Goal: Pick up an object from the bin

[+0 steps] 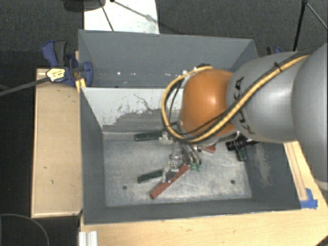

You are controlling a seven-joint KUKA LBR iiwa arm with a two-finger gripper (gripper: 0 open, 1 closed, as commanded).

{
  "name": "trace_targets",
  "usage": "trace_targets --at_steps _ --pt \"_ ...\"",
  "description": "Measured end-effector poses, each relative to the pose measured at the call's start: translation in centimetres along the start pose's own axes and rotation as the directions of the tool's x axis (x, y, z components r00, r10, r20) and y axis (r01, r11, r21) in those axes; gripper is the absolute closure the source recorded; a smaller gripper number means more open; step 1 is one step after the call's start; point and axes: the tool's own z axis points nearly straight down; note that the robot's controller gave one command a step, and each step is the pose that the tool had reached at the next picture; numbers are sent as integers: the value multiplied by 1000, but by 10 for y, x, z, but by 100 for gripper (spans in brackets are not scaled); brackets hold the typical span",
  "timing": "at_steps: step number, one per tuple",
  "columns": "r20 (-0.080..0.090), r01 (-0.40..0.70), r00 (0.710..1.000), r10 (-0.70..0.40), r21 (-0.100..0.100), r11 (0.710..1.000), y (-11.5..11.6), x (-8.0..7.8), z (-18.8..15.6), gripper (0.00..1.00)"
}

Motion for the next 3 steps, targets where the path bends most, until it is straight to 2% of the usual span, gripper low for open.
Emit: trace_targets --at_steps 1,2,3 --pt "-15 -59 998 59 4 998 8 32 79 100" --pt "-15 -60 998 60 4 998 8 32 79 100" --pt "-7 -107 994 107 4 994 -4 22 -37 100"
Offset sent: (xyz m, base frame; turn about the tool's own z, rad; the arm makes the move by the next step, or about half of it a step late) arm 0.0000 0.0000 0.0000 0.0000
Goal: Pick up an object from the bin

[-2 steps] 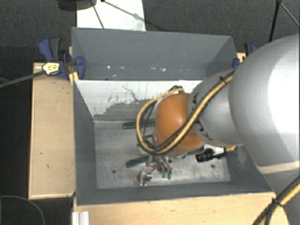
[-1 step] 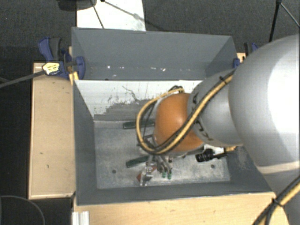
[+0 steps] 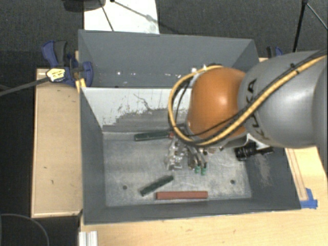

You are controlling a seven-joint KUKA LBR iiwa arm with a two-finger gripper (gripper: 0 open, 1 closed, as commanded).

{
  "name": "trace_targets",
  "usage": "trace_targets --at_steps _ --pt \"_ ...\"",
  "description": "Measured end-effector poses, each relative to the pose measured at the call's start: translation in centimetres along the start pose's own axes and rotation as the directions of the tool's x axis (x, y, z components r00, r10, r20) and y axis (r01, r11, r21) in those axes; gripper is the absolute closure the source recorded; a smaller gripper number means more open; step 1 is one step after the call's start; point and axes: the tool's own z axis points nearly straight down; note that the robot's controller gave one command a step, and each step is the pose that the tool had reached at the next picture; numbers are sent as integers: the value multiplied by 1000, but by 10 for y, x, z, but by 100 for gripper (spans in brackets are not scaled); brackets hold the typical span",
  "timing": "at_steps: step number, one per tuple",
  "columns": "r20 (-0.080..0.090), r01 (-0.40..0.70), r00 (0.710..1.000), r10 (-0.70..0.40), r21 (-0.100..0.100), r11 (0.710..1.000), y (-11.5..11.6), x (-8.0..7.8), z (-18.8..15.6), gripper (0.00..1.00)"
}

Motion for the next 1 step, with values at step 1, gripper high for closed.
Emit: trace_targets --at_steps 1 --pt "0 0 1000 0 0 1000 0 0 0 0"
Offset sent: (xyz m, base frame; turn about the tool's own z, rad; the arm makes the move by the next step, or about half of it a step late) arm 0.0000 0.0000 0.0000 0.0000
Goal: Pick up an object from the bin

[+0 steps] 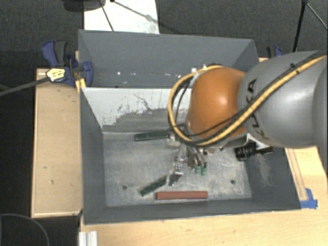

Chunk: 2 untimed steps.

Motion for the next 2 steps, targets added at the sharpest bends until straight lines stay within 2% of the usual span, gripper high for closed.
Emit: trace_targets --at_steps 1,2 --pt "0 0 1000 0 0 1000 0 0 0 0" --pt "6 -68 998 68 -4 998 3 -5 44 0"
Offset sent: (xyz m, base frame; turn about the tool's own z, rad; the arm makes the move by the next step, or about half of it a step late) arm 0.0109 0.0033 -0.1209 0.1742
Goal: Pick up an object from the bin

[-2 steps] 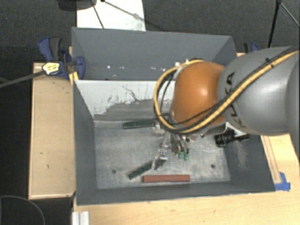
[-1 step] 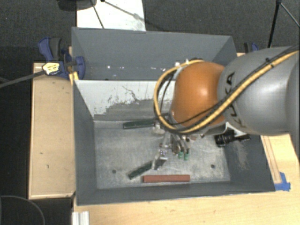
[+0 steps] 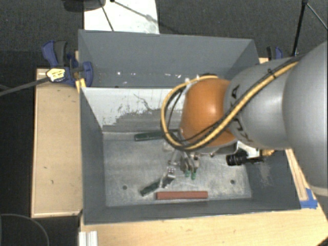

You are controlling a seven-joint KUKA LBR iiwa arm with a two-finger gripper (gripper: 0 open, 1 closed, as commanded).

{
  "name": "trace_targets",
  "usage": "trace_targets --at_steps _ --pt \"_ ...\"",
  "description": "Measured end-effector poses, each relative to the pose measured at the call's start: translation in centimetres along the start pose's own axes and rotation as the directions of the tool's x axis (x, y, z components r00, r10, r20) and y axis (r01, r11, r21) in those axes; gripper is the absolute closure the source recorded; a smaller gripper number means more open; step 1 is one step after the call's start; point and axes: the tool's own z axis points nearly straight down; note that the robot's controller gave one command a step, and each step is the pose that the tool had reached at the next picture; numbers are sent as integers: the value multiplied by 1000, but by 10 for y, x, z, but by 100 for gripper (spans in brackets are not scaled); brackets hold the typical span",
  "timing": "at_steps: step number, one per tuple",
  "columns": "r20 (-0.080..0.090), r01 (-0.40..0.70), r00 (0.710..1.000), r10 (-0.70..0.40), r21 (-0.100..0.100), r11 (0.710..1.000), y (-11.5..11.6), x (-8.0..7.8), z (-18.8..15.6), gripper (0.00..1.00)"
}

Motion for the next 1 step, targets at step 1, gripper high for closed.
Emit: trace_targets --at_steps 1 --pt "-2 229 973 -229 -1 973 16 25 74 100"
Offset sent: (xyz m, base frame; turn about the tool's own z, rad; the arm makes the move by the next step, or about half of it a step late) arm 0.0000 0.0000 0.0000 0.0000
